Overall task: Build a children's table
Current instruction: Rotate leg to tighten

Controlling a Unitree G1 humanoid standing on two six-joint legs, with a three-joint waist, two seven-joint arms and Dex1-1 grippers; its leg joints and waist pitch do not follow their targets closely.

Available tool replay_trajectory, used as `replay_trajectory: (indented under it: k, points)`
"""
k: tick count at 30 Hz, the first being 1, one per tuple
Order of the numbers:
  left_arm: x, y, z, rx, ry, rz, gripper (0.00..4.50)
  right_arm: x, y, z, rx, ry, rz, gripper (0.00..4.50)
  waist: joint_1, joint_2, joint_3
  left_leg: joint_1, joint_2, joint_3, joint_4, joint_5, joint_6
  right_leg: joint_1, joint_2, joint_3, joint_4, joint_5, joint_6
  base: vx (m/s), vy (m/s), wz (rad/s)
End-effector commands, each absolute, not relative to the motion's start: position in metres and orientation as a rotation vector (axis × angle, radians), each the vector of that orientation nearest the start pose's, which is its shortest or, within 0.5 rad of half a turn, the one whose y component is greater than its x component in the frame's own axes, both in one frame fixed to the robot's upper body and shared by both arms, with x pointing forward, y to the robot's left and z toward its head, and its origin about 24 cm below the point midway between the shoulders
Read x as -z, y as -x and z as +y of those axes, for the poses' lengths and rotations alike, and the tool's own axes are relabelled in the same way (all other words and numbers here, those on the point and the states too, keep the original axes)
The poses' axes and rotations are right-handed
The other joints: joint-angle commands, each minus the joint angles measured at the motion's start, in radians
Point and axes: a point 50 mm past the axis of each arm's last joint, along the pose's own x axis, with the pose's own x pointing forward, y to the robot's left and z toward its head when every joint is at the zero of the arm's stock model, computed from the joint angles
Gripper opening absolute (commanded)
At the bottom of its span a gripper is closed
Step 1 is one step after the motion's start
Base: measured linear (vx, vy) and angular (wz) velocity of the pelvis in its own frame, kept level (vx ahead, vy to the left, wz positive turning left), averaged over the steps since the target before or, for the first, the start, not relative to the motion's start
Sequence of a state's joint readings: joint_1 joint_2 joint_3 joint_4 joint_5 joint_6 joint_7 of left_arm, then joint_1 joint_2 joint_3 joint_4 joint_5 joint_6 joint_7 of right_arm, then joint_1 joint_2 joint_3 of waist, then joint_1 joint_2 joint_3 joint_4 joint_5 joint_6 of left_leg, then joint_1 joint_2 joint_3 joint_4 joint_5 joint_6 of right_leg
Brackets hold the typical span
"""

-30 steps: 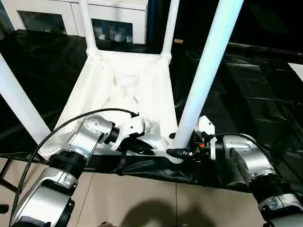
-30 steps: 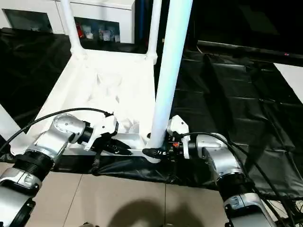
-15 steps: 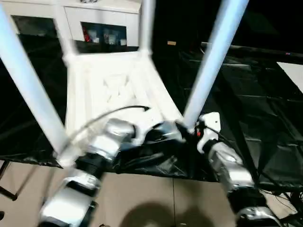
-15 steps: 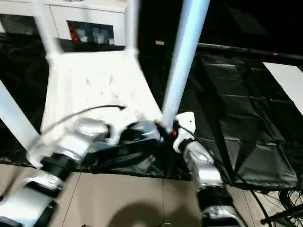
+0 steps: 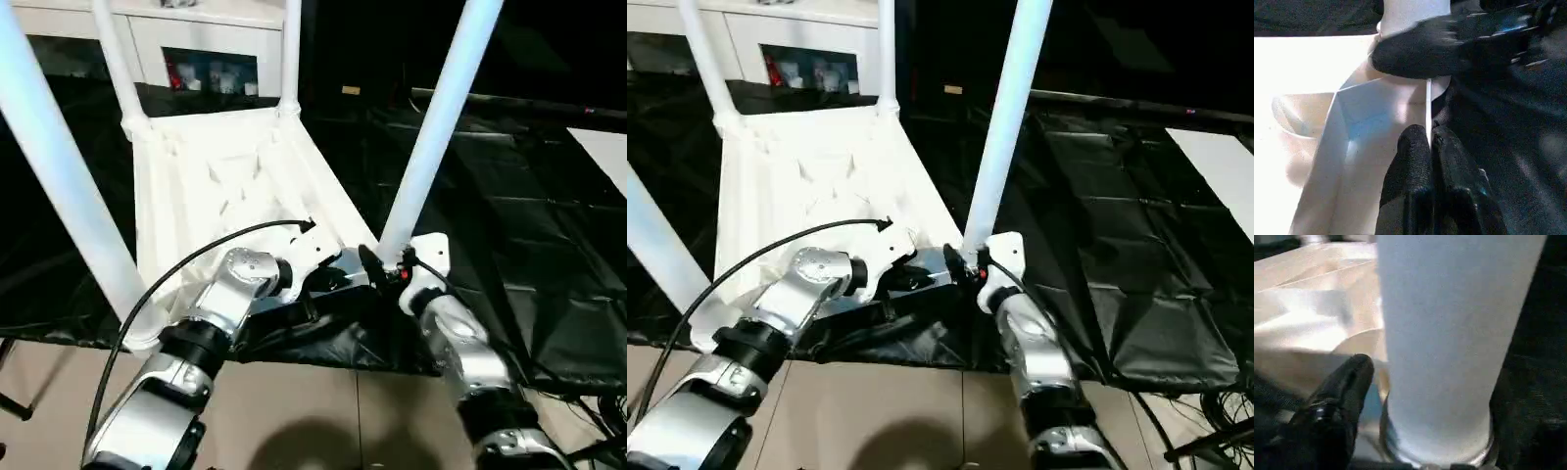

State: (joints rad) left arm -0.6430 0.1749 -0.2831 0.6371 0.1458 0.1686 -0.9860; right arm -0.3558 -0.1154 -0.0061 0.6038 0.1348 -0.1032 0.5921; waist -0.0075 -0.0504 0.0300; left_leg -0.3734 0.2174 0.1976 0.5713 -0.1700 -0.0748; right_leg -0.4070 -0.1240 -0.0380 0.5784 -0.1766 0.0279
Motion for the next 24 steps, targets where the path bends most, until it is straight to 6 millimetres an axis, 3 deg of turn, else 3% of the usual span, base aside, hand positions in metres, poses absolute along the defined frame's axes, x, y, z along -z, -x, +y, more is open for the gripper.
replay_trajectory:
  k: [1, 2, 4, 7, 8, 10, 12, 13, 20, 24]
  points:
    - [-0.024, -0.309, 0.082, 1.331, -0.391, 0.519, 0.00, -0.026, -0.299, -0.120, -0.846, -0.035, 0.113, 3.73, 0.002, -0.016, -0.046, 0.003, 0.007, 0.000, -0.072, -0.353, 0.056, 0.030, 0.002, 0.013, -0.072, -0.297, -0.165, 0.000, 0.000, 0.00]
    - [-0.025, -0.308, 0.085, 1.354, -0.394, 0.516, 0.00, -0.028, -0.296, -0.123, -0.888, -0.027, 0.119, 3.73, 0.004, -0.010, -0.049, 0.002, 0.009, -0.001, -0.072, -0.328, 0.065, 0.033, 0.000, 0.014, -0.068, -0.270, -0.178, 0.000, 0.000, 0.00]
    - [-0.029, -0.306, 0.092, 1.425, -0.395, 0.504, 0.00, -0.030, -0.291, -0.131, -1.001, -0.007, 0.156, 3.73, 0.006, -0.015, -0.048, 0.004, 0.009, 0.003, -0.068, -0.300, 0.072, 0.034, 0.001, 0.014, -0.065, -0.242, -0.192, 0.000, 0.000, 0.00]
    - [-0.032, -0.305, 0.096, 1.458, -0.398, 0.500, 0.00, -0.031, -0.288, -0.136, -1.058, 0.002, 0.181, 3.73, 0.011, -0.010, -0.052, 0.003, 0.013, 0.003, -0.065, -0.238, 0.084, 0.037, 0.001, 0.016, -0.051, -0.158, -0.215, 0.000, 0.000, 0.00]
    - [-0.033, -0.305, 0.099, 1.475, -0.402, 0.499, 0.00, -0.032, -0.287, -0.140, -1.093, 0.011, 0.195, 3.73, 0.016, -0.013, -0.053, 0.007, 0.012, 0.007, -0.061, -0.222, 0.086, 0.036, 0.003, 0.016, -0.048, -0.130, -0.235, 0.000, 0.000, 0.00]
    - [-0.037, -0.305, 0.105, 1.503, -0.412, 0.495, 0.00, -0.034, -0.285, -0.146, -1.165, 0.032, 0.228, 3.48, 0.020, -0.014, -0.053, 0.010, 0.013, 0.008, -0.060, -0.212, 0.090, 0.038, 0.004, 0.017, -0.046, -0.112, -0.246, 0.000, 0.000, 0.00]
    - [-0.040, -0.306, 0.108, 1.512, -0.415, 0.495, 0.00, -0.035, -0.285, -0.149, -1.201, 0.037, 0.245, 3.48, 0.023, -0.013, -0.054, 0.012, 0.014, 0.009, -0.060, -0.209, 0.091, 0.038, 0.003, 0.017, -0.044, -0.107, -0.252, 0.000, 0.000, 0.00]
    - [-0.041, -0.306, 0.110, 1.519, -0.418, 0.495, 0.00, -0.036, -0.285, -0.151, -1.226, 0.039, 0.261, 3.17, 0.025, -0.011, -0.052, 0.013, 0.014, 0.009, -0.061, -0.222, 0.087, 0.038, 0.004, 0.016, -0.045, -0.119, -0.254, 0.000, 0.000, 0.00]
    - [-0.046, -0.309, 0.121, 1.553, -0.425, 0.510, 0.00, -0.039, -0.283, -0.154, -1.360, 0.074, 0.351, 2.68, 0.033, -0.014, -0.052, 0.015, 0.013, 0.008, -0.061, -0.241, 0.066, 0.039, 0.002, 0.018, -0.047, -0.160, -0.244, 0.000, 0.000, 0.00]
    - [-0.046, -0.309, 0.124, 1.548, -0.419, 0.518, 0.00, -0.037, -0.282, -0.152, -1.377, 0.071, 0.367, 2.33, 0.039, -0.014, -0.054, 0.017, 0.014, 0.010, -0.060, -0.216, 0.062, 0.039, 0.003, 0.017, -0.040, -0.118, -0.255, 0.000, 0.000, 0.00]
